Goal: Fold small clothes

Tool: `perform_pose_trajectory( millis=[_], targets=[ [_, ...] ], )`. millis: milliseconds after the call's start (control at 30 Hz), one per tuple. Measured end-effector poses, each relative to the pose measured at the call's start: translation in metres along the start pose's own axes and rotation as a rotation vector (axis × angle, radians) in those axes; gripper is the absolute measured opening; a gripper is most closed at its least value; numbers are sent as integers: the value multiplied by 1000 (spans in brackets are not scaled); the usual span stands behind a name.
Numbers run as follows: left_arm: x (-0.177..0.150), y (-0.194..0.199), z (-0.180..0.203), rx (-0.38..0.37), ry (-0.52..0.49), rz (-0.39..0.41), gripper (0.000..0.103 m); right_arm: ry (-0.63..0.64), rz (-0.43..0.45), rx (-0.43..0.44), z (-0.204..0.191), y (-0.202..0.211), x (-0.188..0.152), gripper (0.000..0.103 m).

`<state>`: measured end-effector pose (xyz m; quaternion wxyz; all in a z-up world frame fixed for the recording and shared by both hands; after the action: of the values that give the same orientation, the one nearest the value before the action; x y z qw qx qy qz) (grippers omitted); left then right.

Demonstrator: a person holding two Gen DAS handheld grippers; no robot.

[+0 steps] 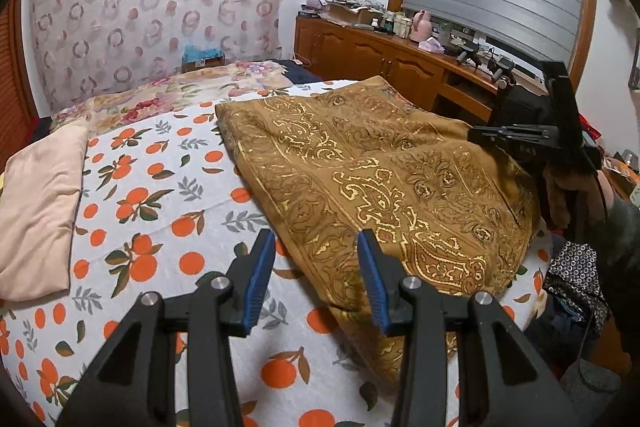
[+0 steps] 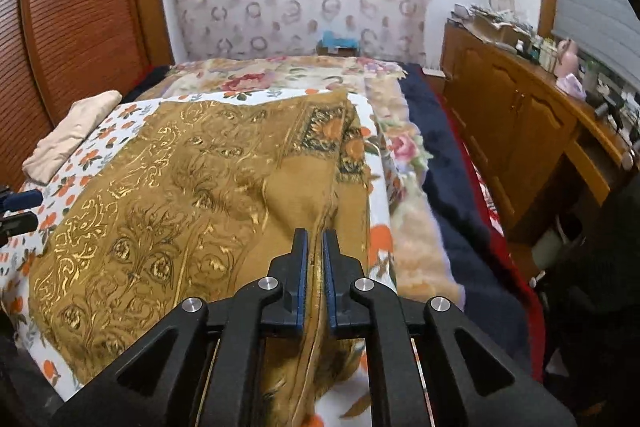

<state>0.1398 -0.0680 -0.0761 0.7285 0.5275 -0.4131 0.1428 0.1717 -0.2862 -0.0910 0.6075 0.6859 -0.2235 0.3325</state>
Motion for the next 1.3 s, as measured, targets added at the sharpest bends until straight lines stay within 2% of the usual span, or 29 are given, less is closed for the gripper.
perform_pose_trajectory(
  millis=[167,267,500,833,1033,1167,1300],
  targets=[
    [-5,0,1,-2,7,-10,41,-50,5,11,6,18,-14,32],
    [-12,-2,3,-16,13,-26,41,-60,0,15,6,30,-24,40],
    [-29,-11,14,-48,15,-75,41,-70,-39,36,0,40,-48,45],
    [-42,-16,21,-96,37,-126,41,-93,-89,36,1,24,-62,46],
    [-50,-17,22,-123,63,-143,41,-119,-97,77,0,25,-67,46],
    [-51,-15,23,-132,70,-142,41,-111,-105,68,-4,27,-71,46],
    [-56,-11,27,-173,78,-145,41,-91,-123,60,-13,30,-76,47]
  ],
)
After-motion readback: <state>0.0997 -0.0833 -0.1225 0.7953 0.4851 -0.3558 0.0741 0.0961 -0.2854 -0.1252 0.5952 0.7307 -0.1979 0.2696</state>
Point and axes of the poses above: each gripper's, at about its wrist camera, not at the fingertips, and y roughly against the way its jaws point, z to its right, x to its top, the point moved 4 cm from there along -y, roughly the way its jaws point, and after that the axes turned 2 degrees about -y, right-handed, at the moved point
